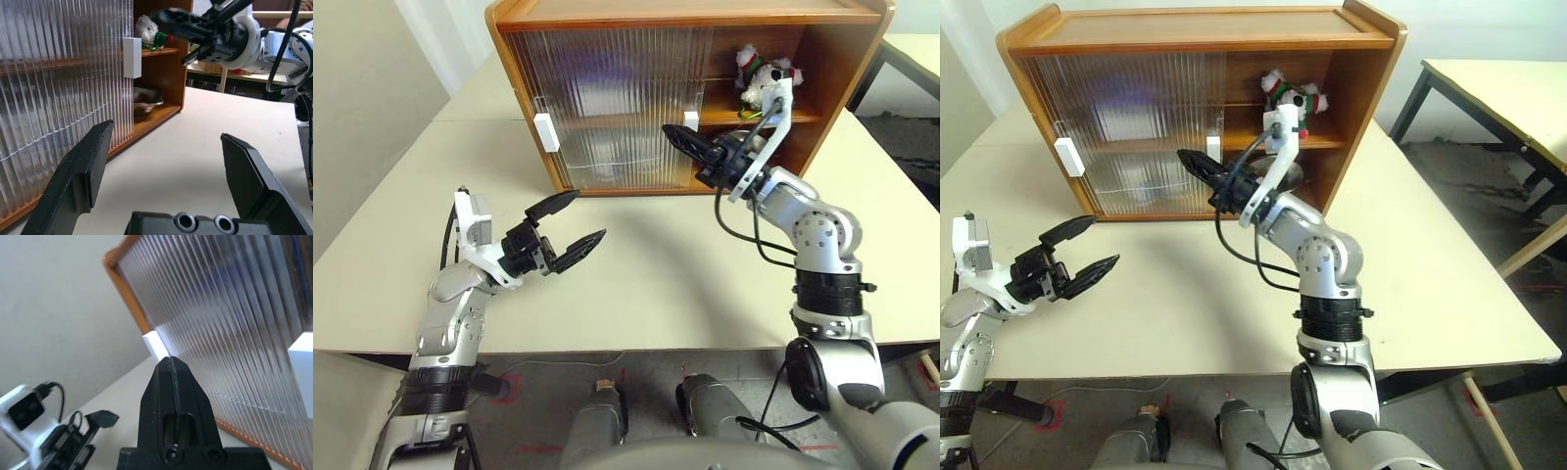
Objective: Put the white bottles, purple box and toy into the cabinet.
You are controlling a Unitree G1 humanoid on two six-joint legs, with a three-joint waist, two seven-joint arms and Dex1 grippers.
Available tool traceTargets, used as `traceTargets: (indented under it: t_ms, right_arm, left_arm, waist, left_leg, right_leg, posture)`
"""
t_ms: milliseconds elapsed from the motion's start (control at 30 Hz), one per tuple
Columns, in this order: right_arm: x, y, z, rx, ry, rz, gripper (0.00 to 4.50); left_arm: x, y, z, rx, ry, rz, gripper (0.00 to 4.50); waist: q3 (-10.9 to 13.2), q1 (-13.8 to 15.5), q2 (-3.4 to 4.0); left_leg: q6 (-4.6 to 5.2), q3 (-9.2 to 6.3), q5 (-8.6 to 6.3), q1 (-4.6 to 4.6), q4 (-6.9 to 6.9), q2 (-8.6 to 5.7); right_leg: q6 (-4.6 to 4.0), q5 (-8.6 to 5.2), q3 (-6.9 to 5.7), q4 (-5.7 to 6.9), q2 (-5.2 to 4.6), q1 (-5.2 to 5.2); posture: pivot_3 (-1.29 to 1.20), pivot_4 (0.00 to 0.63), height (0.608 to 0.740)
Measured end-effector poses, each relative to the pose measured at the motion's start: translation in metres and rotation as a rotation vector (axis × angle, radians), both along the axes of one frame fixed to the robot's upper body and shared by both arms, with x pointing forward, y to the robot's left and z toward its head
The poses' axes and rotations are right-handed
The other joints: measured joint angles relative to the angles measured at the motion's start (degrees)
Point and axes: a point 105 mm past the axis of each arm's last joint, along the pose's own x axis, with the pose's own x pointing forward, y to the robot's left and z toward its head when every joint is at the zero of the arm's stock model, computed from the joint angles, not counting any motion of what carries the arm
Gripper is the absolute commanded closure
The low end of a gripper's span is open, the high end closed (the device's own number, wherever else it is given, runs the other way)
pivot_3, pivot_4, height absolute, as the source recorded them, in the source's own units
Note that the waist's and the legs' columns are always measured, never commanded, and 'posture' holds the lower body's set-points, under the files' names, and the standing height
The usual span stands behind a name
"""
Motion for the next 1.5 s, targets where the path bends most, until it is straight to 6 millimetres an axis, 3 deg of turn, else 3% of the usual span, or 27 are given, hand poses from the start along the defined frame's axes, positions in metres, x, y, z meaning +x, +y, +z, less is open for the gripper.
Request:
traceTargets:
  t_ms: [267, 633, 1000, 1500]
  right_arm:
    - [0.013, 0.007, -0.016, -0.049, 0.057, -0.07, 4.47]
    - [0.034, 0.003, -0.016, -0.037, 0.057, -0.189, 4.47]
    - [0.054, -0.016, -0.016, -0.052, 0.044, -0.296, 4.47]
    - [0.057, -0.016, -0.01, -0.04, 0.034, -0.309, 4.47]
  left_arm:
    - [0.0, -0.002, 0.0, -0.008, -0.008, 0.002, 0.0]
    - [0.001, -0.008, -0.003, -0.015, -0.009, -0.003, 0.0]
    - [0.004, -0.01, 0.001, -0.015, -0.018, -0.011, 0.0]
    - [0.005, -0.009, 0.001, -0.01, -0.021, -0.01, 0.0]
  waist:
    - [-0.05, 0.23, -0.02]
    - [-0.08, -0.09, -0.02]
    - [-0.11, -0.45, -0.01]
    - [-0.13, -0.58, -0.02]
  left_leg:
    - [0.0, 0.0, 0.0, -0.04, 0.0, 0.0]
    - [0.0, 0.0, 0.0, -0.03, 0.01, 0.02]
    - [0.02, 0.01, 0.01, -0.04, 0.04, 0.02]
    - [0.04, 0.01, 0.1, -0.02, 0.08, 0.02]
  right_leg:
    - [-0.04, 0.03, -0.01, 0.01, 0.0, -0.04]
    - [-0.08, 0.08, -0.02, 0.07, 0.0, -0.07]
    - [-0.04, 0.13, -0.02, 0.08, 0.0, -0.05]
    - [-0.09, 0.43, -0.02, 0.09, 0.0, -0.05]
  posture:
    - [-0.22, 0.041, 0.74]
    - [-0.24, 0.04, 0.74]
    - [-0.25, 0.034, 0.74]
    - [-0.25, 0.036, 0.74]
